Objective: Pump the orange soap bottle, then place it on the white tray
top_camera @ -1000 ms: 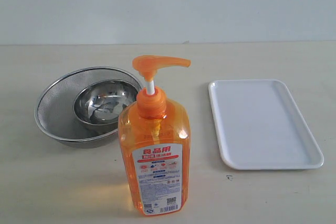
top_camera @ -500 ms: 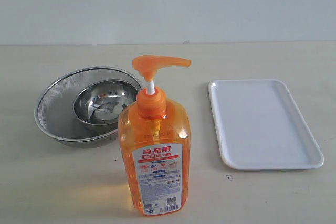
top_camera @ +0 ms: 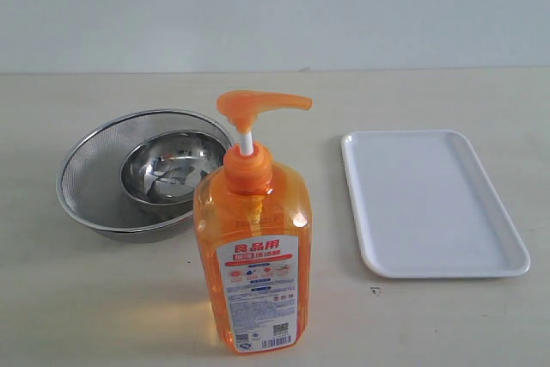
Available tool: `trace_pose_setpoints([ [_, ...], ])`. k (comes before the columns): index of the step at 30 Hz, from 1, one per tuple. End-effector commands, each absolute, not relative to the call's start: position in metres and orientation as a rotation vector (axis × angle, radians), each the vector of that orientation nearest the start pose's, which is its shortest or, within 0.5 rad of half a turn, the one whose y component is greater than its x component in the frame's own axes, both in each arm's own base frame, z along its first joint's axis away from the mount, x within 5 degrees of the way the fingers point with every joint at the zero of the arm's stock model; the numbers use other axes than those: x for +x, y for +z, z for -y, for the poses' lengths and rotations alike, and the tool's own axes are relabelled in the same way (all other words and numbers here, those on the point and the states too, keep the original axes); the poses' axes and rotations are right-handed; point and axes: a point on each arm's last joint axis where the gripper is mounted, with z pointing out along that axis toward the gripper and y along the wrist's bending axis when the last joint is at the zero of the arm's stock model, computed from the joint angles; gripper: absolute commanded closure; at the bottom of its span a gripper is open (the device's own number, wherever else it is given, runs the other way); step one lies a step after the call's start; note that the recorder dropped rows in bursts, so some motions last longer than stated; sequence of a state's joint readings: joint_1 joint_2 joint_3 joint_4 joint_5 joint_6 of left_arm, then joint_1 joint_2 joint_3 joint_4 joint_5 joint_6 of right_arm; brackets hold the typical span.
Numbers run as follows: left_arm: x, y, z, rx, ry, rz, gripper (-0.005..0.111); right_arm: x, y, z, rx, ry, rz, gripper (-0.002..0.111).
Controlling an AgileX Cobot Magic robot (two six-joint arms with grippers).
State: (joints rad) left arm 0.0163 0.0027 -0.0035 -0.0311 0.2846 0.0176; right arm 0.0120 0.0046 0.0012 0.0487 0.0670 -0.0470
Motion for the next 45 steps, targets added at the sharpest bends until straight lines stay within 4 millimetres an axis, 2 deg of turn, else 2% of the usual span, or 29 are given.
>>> trace_pose_setpoints([
  [1, 0.055, 0.188, 0.0, -0.027, -0.011, -1.762, 0.102, 0.055, 0.218, -0.001, -0.023, -0.007, -1.515, 0.108],
  [9, 0.055, 0.188, 0.0, -0.027, -0.011, -1.762, 0.102, 0.05, 0.236, -0.001, -0.076, -0.056, -1.532, 0.108],
  [20, 0.055, 0.188, 0.0, -0.027, -0.011, -1.76, 0.102, 0.043, 0.252, -0.002, -0.045, -0.007, -1.649, 0.108],
  [29, 0.055, 0.188, 0.0, -0.026, -0.011, -1.764, 0.102, 0.052, 0.247, -0.002, 0.013, 0.045, -1.75, 0.108],
  [41, 0.055, 0.188, 0.0, -0.026, -0.011, -1.764, 0.102, 0.083, 0.231, -0.002, 0.049, 0.064, -1.982, 0.108],
  [45, 0.055, 0.188, 0.0, -0.026, -0.011, -1.764, 0.102, 0.089, 0.24, -0.002, 0.05, 0.062, -1.877, 0.108],
])
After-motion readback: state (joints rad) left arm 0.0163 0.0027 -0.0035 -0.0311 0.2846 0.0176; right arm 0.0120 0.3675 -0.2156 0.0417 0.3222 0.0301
